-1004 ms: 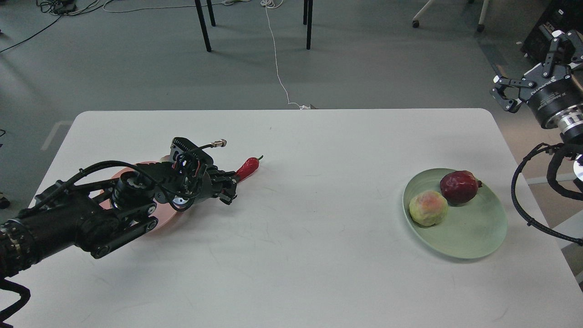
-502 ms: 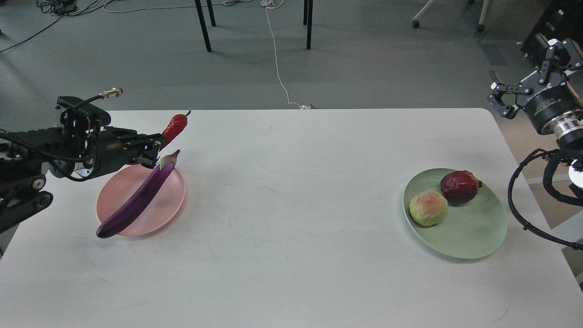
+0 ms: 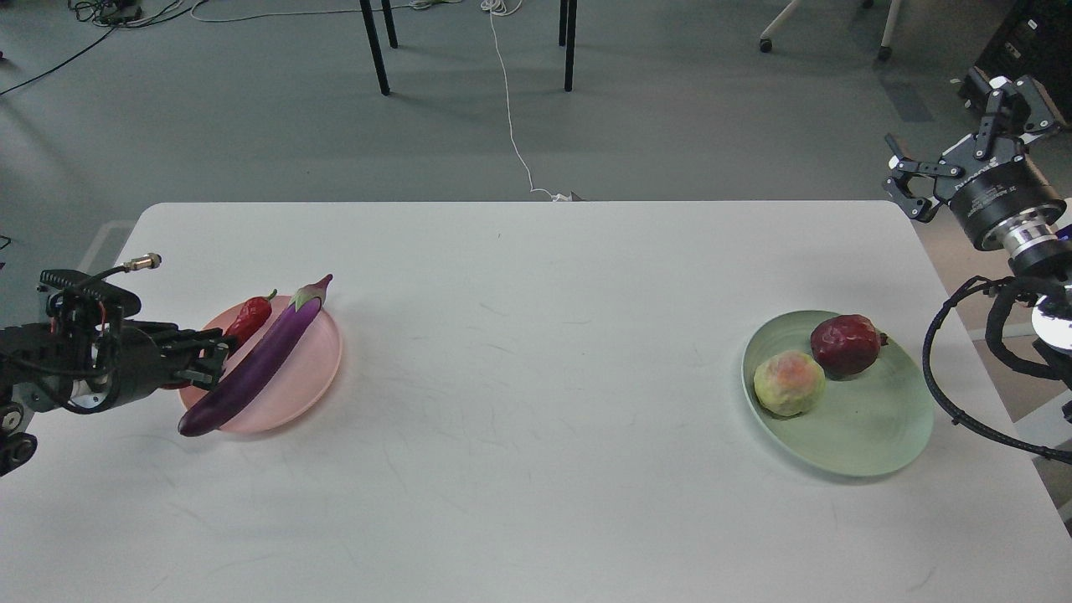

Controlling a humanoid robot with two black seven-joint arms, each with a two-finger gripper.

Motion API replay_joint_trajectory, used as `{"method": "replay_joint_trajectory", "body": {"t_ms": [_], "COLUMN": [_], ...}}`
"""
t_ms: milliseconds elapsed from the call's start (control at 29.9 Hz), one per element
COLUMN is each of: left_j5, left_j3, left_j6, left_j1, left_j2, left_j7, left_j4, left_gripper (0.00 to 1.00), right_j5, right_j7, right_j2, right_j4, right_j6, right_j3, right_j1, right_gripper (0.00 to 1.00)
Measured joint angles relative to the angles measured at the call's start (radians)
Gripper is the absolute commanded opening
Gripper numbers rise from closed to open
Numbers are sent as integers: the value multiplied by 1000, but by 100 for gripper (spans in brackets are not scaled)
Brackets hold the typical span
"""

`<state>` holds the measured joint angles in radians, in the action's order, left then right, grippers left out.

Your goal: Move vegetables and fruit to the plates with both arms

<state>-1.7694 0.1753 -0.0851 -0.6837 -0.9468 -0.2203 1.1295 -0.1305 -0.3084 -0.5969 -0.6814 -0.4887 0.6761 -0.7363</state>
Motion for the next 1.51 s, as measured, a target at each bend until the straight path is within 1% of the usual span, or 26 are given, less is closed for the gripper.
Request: {"method": "replay_joint_trajectory", "body": {"t_ms": [33, 67, 134, 234, 335, 536, 636, 703, 770, 904, 1038, 1105, 1205, 1305, 1372, 1506], "left_j5": [5, 14, 53, 183, 408, 929, 1141, 1231, 1293, 1381, 1494, 1564, 1670, 1754, 1782, 1794], "left_j3": [4, 7, 10, 21, 82, 268, 381, 450, 522, 657, 723, 742, 753, 754, 754, 749], "left_j6": [3, 7, 20, 46, 60, 57, 55, 48, 21, -66, -123, -152, -220, -281, -300, -324], "left_j1": [0, 0, 0, -8, -12, -16, -17, -18, -24, -27, -31, -35, -49, -53, -53, -45], "left_j2": [8, 15, 23, 28, 38, 55, 91, 124, 165, 247, 320, 351, 393, 429, 459, 491], "left_j7": [0, 0, -2, -5, -7, -8, -8, -8, -8, -8, -2, 1, 3, 4, 4, 4], "left_j4": [-7, -13, -20, -22, -23, -24, -29, -46, -64, -104, -195, -254, -335, -402, -433, -453], "left_gripper": [79, 82, 92, 97, 98, 98, 98, 98, 98, 98, 98, 98, 98, 98, 98, 98], "right_j5": [0, 0, 0, 0, 0, -1, -1, -1, -2, -2, -9, -14, -19, -39, -56, -72], "right_j7": [0, 0, 0, 0, 0, 0, 0, 1, 1, 1, 2, 8, 12, 14, 18, 59], "right_j2": [-1, -1, -1, -1, -1, 11, 13, 14, 15, 18, 19, 21, 32, 81, 112, 148], "right_j4": [0, 0, 0, 0, 1, 58, 75, 78, 79, 76, 77, 79, 86, 130, 165, 196], "right_j6": [0, 0, 0, 0, 0, 0, 0, 0, 0, 0, 0, 0, 0, 0, 0, 0], "right_j3": [0, 0, 0, 1, 3, 31, 74, 94, 105, 124, 158, 172, 187, 192, 202, 241], "right_j1": [0, 0, 0, 0, 0, -21, -26, -30, -45, -63, -63, -61, -58, -58, -61, -62], "right_gripper": [99, 99, 99, 99, 99, 99, 99, 99, 99, 99, 99, 99, 99, 99, 99, 99]}}
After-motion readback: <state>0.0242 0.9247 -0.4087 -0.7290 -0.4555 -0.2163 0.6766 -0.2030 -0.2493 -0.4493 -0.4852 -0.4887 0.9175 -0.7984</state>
